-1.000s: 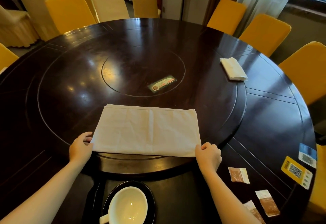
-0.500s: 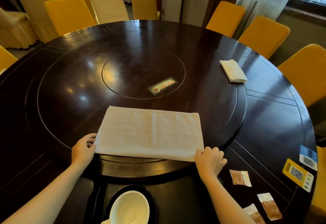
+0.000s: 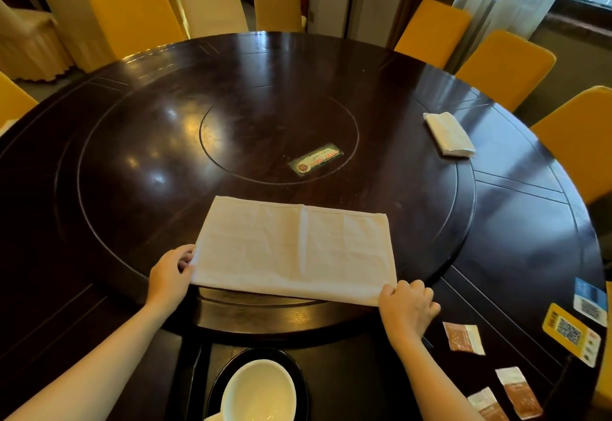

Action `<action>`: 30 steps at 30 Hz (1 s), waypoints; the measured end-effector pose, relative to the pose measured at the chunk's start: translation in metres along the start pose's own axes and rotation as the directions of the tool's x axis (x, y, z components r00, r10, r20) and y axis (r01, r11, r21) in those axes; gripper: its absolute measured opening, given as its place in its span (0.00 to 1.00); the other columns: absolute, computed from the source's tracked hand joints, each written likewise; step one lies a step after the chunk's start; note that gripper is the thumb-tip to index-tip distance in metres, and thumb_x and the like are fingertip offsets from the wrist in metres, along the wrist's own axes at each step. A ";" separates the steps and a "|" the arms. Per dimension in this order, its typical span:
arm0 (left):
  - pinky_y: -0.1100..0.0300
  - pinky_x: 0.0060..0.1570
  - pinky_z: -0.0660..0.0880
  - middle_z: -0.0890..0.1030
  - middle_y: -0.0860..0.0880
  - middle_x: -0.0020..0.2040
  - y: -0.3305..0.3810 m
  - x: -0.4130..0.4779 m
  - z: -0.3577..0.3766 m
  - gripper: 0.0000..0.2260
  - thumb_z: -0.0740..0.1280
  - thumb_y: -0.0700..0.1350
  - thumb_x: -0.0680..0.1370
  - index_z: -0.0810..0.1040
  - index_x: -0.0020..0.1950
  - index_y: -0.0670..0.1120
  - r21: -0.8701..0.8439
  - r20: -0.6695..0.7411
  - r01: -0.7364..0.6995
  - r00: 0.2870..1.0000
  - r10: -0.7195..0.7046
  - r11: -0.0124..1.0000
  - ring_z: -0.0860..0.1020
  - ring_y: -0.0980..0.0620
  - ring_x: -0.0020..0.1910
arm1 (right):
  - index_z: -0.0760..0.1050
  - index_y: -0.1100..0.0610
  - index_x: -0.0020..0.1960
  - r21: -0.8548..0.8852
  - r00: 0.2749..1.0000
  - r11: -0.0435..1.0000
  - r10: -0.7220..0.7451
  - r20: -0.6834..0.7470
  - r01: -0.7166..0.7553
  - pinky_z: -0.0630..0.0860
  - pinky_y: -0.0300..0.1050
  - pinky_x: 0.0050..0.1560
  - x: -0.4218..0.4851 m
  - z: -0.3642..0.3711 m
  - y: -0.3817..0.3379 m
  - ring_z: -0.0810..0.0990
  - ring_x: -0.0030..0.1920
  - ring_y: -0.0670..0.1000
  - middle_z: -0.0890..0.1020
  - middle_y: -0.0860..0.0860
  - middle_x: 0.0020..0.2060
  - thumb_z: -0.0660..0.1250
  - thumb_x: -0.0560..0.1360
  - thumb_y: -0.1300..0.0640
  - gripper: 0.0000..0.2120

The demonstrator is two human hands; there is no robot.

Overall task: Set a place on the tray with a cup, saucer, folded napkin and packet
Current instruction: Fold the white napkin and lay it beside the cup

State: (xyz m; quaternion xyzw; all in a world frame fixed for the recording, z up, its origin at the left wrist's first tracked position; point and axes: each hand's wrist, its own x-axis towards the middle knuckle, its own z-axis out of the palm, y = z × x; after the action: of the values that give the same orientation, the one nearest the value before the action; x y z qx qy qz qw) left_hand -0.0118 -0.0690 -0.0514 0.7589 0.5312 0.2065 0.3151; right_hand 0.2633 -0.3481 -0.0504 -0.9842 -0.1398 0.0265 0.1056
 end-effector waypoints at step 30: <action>0.48 0.75 0.42 0.46 0.52 0.78 0.034 0.056 0.092 0.28 0.42 0.59 0.78 0.45 0.76 0.50 0.521 0.162 -0.200 0.978 0.134 0.830 0.43 0.51 0.77 | 0.44 0.57 0.77 -0.028 0.939 0.940 -0.340 0.053 0.341 0.45 0.54 0.76 0.106 0.044 -0.085 0.44 0.76 0.54 0.48 0.54 0.77 0.40 0.81 0.48 0.26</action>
State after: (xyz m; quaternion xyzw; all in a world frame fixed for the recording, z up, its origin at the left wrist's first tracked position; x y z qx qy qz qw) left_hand 0.0905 -0.0482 -0.0954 0.8709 0.4796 0.0320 0.1029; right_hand 0.3385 -0.2294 -0.0775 -0.9460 -0.3108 0.0286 0.0873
